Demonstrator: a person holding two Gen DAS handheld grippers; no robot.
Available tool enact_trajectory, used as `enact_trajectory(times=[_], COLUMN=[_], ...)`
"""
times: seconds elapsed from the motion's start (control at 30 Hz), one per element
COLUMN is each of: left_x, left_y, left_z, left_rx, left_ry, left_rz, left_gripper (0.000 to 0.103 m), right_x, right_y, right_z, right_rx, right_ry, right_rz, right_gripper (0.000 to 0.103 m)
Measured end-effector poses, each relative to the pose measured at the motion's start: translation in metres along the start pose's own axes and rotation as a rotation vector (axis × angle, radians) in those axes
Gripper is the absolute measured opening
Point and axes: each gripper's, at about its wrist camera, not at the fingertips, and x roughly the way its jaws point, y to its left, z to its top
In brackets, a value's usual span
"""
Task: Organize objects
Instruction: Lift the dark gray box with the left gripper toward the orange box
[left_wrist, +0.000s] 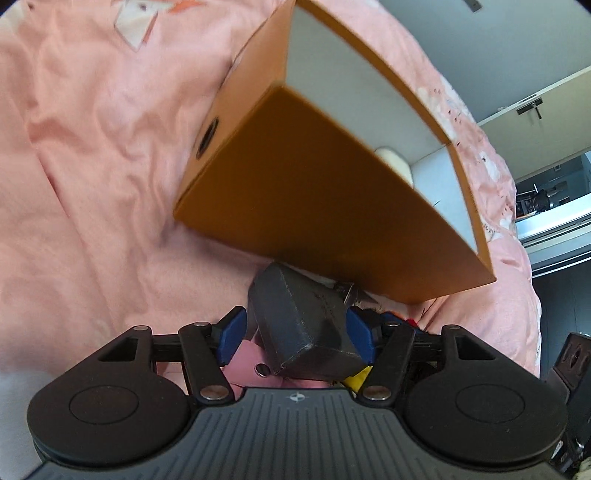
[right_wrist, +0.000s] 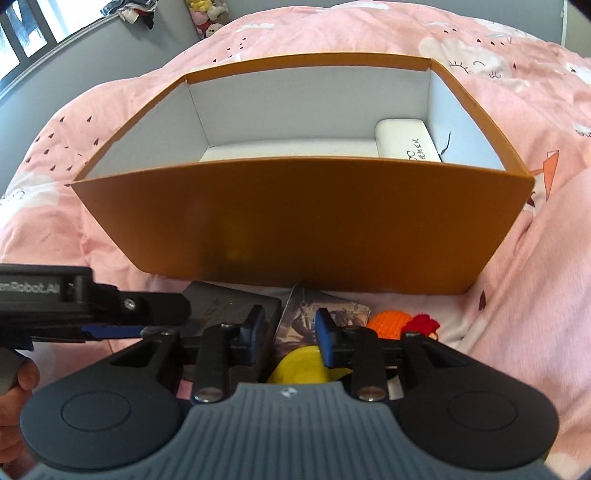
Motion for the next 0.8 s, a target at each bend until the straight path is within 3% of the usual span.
enact_trajectory(times=[0.23, 0.37, 0.8], left_x=[0.016, 0.017, -0.020], left_y=[0.011, 0.011, 0.004], left_z=[0.003, 0.004, 0.000], left_rx=[-0.059, -0.067, 0.023], left_ry=[0.049, 0.049, -0.091], left_rz=[-0.035, -0.046, -0.033], left_gripper=[0.071, 0.062, 0.045], right_x=[0.007, 0.011, 0.000], right_y=[-0.004, -0.006, 0.000], right_z=[-0.003, -0.009, -0.008], right_rx=[-0.011, -0.008, -0.047], right_ry=[0.024, 0.038, 0.027], right_rz=[-0.023, -0.023, -0.011], right_gripper=[0.032, 0.032, 0.033])
